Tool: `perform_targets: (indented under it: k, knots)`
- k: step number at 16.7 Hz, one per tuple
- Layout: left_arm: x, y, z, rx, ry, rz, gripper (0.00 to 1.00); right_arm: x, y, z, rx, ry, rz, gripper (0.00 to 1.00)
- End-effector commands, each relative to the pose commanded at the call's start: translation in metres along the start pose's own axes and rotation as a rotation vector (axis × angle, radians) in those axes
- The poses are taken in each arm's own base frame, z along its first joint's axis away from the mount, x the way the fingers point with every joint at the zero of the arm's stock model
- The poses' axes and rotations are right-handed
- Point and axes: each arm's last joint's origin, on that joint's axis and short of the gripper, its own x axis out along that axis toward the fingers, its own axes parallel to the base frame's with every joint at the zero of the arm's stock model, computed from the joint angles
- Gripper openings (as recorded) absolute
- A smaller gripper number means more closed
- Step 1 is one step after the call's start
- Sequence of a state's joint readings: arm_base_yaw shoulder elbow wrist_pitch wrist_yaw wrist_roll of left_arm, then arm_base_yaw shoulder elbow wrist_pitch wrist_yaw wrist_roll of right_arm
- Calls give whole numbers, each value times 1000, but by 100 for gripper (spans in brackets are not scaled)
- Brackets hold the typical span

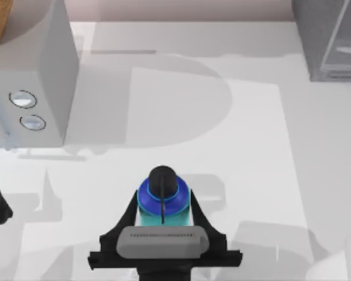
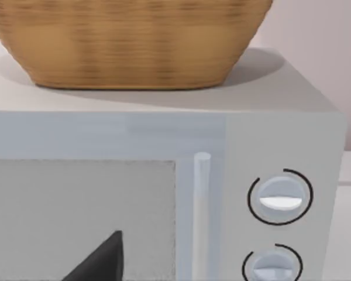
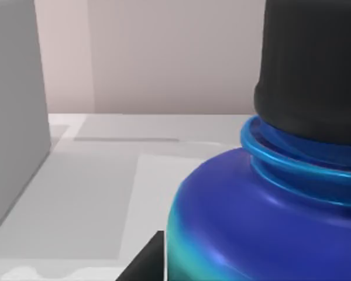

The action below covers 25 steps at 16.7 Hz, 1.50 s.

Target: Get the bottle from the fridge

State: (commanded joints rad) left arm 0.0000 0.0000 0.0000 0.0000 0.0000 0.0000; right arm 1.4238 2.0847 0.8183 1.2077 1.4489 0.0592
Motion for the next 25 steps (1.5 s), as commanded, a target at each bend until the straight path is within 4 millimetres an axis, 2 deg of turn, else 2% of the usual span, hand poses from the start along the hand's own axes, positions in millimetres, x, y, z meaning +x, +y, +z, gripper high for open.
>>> perform_targets:
  k: [3, 9, 13, 25]
  knots:
    - [0, 0, 0, 0, 0, 0, 100, 7, 0, -4, -4, 2, 1, 0]
    - [0, 0, 0, 0, 0, 0, 100, 53, 1, -31, -1, 1, 0, 0]
    - [0, 0, 0, 0, 0, 0, 100, 56, 1, -33, 0, 0, 0, 0]
    - [0, 0, 0, 0, 0, 0, 100, 56, 1, -33, 0, 0, 0, 90]
